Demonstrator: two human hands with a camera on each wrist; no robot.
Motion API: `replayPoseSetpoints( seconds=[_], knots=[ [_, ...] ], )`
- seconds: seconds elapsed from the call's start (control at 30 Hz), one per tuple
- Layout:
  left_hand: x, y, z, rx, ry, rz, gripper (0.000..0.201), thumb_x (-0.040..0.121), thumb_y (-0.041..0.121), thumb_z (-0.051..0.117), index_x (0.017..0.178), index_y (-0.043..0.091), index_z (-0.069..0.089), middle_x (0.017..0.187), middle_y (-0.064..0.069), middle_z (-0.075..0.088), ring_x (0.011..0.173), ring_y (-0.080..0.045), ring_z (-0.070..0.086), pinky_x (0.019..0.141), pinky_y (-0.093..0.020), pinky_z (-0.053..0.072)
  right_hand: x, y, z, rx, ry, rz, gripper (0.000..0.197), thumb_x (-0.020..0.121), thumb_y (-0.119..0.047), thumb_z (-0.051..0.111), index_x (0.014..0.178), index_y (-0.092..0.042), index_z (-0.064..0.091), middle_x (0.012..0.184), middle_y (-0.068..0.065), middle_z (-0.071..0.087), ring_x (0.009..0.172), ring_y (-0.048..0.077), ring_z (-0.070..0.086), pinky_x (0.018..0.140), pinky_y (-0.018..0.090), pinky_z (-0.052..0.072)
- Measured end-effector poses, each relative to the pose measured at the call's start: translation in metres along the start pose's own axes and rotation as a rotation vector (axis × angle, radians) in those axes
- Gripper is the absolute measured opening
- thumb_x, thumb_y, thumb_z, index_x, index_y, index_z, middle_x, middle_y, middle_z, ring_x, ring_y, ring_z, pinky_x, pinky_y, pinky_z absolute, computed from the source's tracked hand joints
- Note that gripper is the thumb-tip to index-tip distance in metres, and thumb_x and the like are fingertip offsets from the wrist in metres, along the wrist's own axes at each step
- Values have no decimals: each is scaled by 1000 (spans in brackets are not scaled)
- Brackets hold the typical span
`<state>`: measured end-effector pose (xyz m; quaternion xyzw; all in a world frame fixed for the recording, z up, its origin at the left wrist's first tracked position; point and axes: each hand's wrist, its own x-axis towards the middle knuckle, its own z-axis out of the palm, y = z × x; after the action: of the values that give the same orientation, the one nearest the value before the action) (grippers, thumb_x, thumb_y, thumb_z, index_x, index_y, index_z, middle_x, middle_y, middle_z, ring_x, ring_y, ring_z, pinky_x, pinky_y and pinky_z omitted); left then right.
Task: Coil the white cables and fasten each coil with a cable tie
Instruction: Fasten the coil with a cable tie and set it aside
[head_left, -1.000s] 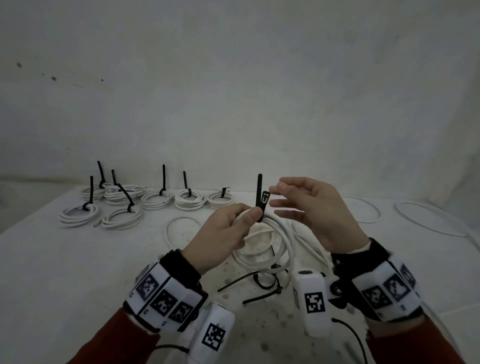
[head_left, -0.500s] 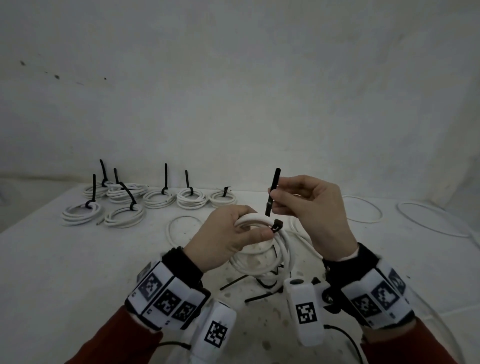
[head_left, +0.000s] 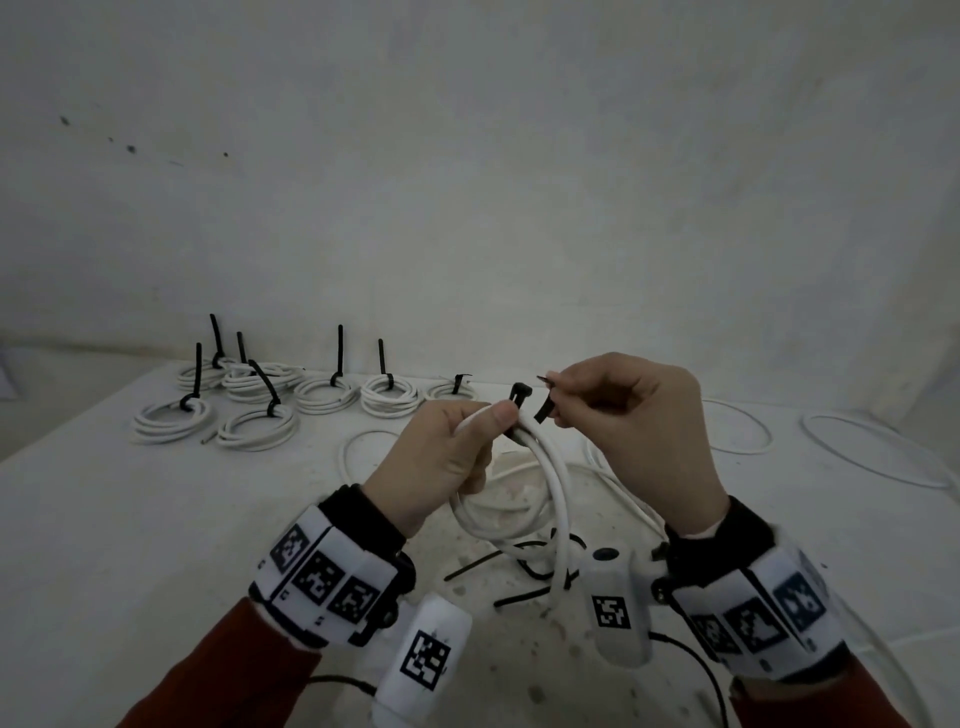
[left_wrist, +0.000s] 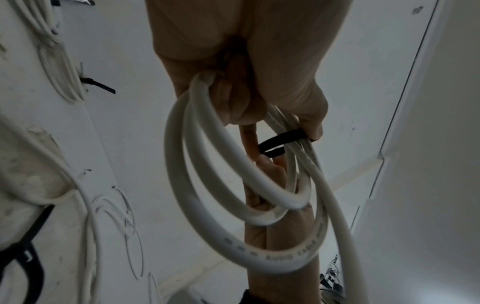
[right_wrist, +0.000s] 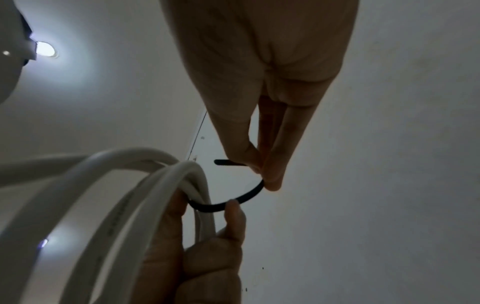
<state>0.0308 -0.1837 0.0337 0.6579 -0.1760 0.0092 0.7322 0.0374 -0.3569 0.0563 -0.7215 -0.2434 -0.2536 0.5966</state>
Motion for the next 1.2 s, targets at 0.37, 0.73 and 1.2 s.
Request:
replayPoseSetpoints(
  seconds=[0.37,0.73,1.2],
  knots=[
    [-5,10,7,-16,2,-53,42,84,39,60,44,26,63,46,8,20,43,-10,14,43,-21,19,0,-1,1,-217,-39,-275,4,79,-7,72,80,-7,75,80,-1,71,71,9,68,64,25,57],
    [-6,18,4,-106,-35,-150,39,75,38,55,42,18,61,58,0,9,48,-12,6,48,-24,8,-1,-3,1,-140,-36,-285,11,79,-2,76,86,-9,73,79,3,68,66,15,68,59,31,57],
    [-6,20,1,-128,-97,-249,35,55,51,62,42,21,48,55,5,16,49,-11,9,48,-25,9,-2,-5,3,-316,-31,-499,20,80,2,73,93,-13,75,79,2,67,72,7,63,64,22,52]
  ],
)
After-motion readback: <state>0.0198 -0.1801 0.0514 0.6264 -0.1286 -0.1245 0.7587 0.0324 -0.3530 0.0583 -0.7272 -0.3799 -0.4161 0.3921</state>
